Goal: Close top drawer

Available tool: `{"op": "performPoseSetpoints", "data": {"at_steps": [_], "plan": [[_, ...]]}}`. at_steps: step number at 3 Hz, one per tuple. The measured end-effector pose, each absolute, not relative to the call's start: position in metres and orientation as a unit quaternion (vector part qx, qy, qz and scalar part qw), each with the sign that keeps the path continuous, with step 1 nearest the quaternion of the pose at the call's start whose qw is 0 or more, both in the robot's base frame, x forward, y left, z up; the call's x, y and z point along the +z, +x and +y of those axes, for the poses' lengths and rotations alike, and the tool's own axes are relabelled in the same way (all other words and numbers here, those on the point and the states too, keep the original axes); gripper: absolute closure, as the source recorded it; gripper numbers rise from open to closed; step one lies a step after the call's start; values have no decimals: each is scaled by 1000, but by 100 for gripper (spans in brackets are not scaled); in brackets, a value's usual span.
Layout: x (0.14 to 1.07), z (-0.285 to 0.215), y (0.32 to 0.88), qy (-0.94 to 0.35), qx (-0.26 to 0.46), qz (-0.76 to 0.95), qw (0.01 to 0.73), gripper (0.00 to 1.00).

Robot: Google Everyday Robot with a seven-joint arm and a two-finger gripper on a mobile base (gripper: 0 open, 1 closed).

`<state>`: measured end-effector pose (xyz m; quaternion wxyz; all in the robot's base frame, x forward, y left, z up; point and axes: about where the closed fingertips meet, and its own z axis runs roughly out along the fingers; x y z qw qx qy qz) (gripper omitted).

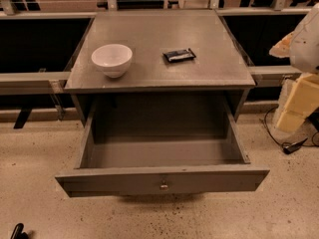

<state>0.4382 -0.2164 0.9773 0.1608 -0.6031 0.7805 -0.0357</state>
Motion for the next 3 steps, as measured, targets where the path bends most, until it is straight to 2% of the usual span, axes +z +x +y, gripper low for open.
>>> {"op": "performPoseSetpoints", "data": {"at_steps": [2,3], "plan": [[941,-213,438,-599,-9,784,161,0],[877,-202,427,-598,20,785,163,18]]}}
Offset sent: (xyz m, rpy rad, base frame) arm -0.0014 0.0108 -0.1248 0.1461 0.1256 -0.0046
